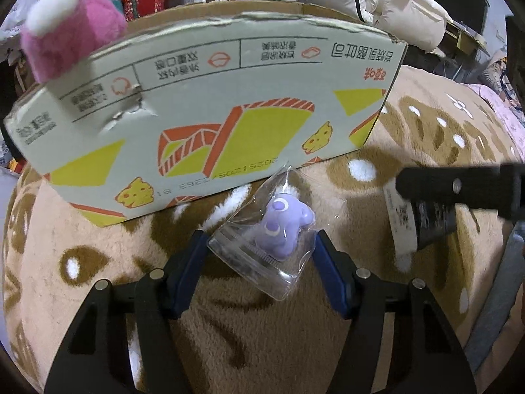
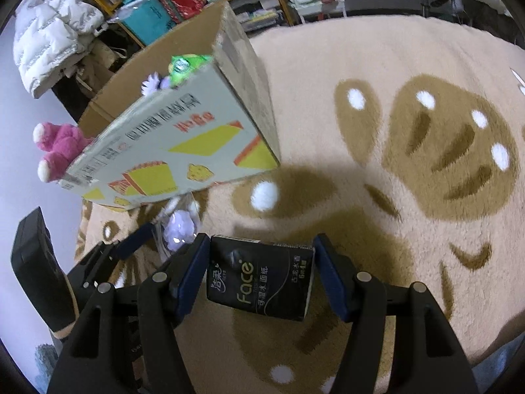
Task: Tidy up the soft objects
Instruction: 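Lift the bagged toy with the left tool while the right tool carries the Face pack over the box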
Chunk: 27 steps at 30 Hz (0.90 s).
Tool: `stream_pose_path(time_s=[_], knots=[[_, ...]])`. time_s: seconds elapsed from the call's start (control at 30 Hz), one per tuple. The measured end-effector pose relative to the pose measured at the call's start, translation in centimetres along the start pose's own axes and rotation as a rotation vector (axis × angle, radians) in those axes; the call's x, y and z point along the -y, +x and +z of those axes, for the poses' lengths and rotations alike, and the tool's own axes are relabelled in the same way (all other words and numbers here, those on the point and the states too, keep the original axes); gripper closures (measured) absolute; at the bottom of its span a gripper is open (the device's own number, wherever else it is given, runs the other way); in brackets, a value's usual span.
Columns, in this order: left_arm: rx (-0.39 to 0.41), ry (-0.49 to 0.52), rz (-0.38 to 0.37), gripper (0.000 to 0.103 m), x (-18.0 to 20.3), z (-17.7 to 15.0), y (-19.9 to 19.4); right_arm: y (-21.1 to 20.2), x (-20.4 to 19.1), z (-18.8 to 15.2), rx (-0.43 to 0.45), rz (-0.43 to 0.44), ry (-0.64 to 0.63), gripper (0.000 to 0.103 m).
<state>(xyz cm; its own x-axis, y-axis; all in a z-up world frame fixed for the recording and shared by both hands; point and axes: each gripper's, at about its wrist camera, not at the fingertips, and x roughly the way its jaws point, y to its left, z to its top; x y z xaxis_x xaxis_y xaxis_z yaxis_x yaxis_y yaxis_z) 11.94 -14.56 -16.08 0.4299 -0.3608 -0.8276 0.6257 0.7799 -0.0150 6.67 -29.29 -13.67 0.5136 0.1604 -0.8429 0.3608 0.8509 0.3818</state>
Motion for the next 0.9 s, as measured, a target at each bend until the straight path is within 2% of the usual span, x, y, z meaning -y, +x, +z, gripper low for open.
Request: stream_pose_path(time_s=[0.2,0.43,0.73,0.9], knots=[[0.034,-0.002,0.019,0.039,0.4,-0.3,-1.7,-1.2,-1.2,0.2,0.096,0.067,-0.025,0.035],[0.116,-0.004,0.054,0.039,0.6,-0.8,-5.7,-4.0,-2.0,0.6,0.226,0.102,-0.05,0.035],[0.306,-0.028,0.132,0.039,1.0,-0.6,-12.2,-7.6,-3.8,1.0,0.36,0.118,-0.118,0.035],[0.391,-0.042,0.154,0.039,0.9,1.1,-13.6,-8.9,-4.9,2.0,0.405,0.122,-0.166,0.035]])
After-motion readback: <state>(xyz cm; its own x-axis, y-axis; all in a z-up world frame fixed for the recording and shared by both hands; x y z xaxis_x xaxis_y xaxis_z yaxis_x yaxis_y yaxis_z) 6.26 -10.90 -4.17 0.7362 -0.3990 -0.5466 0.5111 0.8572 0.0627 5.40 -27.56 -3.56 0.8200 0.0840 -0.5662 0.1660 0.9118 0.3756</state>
